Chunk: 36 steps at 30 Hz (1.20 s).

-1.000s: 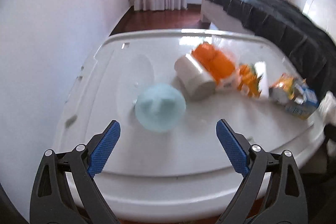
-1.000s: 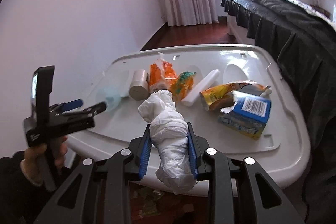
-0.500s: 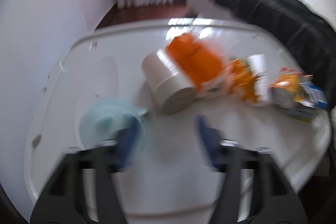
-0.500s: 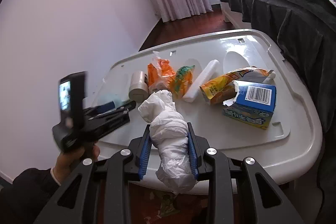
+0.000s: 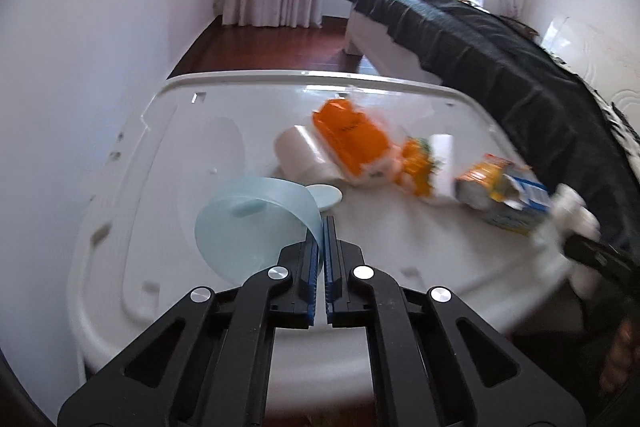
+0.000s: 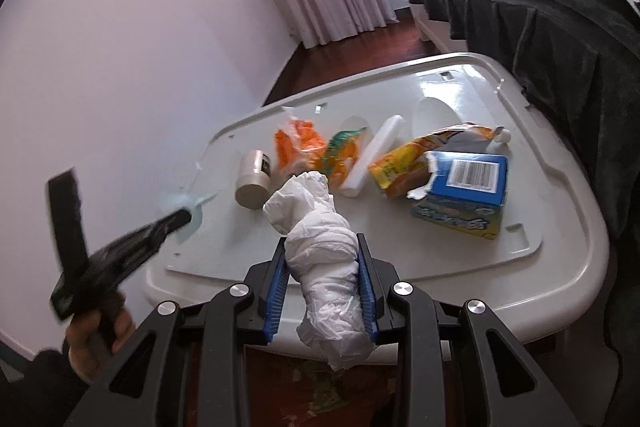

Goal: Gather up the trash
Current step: 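Drop the blue funnel into the bin with the left gripper while the right gripper drops the tissue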

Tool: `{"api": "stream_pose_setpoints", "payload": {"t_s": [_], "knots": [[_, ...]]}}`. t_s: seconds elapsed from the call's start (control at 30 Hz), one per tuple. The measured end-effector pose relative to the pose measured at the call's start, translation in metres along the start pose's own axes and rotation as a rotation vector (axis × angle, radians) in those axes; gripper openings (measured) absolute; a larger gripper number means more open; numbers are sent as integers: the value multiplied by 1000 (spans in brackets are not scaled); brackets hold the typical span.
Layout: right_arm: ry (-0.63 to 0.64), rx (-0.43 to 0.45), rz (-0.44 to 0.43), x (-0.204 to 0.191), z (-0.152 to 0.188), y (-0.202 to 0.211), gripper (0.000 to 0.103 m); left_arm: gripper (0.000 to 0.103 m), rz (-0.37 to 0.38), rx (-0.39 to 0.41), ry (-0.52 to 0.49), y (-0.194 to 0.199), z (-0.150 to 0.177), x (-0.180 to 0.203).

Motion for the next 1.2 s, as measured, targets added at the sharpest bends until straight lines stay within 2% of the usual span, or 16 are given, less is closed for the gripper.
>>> {"api": "stream_pose_setpoints", "payload": {"t_s": [0.13, 0.37, 0.47, 0.63, 0.8, 0.87, 0.97, 1.1, 1.17, 1.2], "knots": [[5, -18, -45, -11, 6, 0, 31, 2, 10, -33, -20, 37, 32, 15], [59, -92, -59, -30, 35, -10, 31, 2, -18, -168, -36, 76, 111, 33], [114, -81, -41, -43, 50, -4, 31, 2, -22, -223, -56, 78, 143, 36], [152, -101, 40, -50, 99, 1, 31, 2, -25, -374, 4, 61, 193, 19], [148, -163, 129, -52, 146, -3, 31, 2, -28, -419, 13, 44, 206, 5], [156, -192, 164, -51, 160, -6, 31, 2, -1, -445, 10, 37, 211, 6], [166, -244, 219, -48, 175, -11, 31, 2, 31, -477, 6, 26, 217, 8], [139, -286, 275, -39, 181, -17, 32, 2, 22, -468, -40, 20, 220, 10], [123, -317, 296, -36, 187, -21, 36, 2, 8, -473, -48, 20, 221, 9], [120, -334, 308, -34, 189, -24, 49, 3, -14, -482, -55, 18, 223, 7]]}}
Point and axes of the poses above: each gripper's, at about its wrist camera, not at the fingertips, and y roughly against the way its jaws point, x to its right, z to its underside, the point moved 9 cm from there along -y, roughly the way its jaws point, and after that the axes turned 10 degrees about -z, right-handed, at the moved point
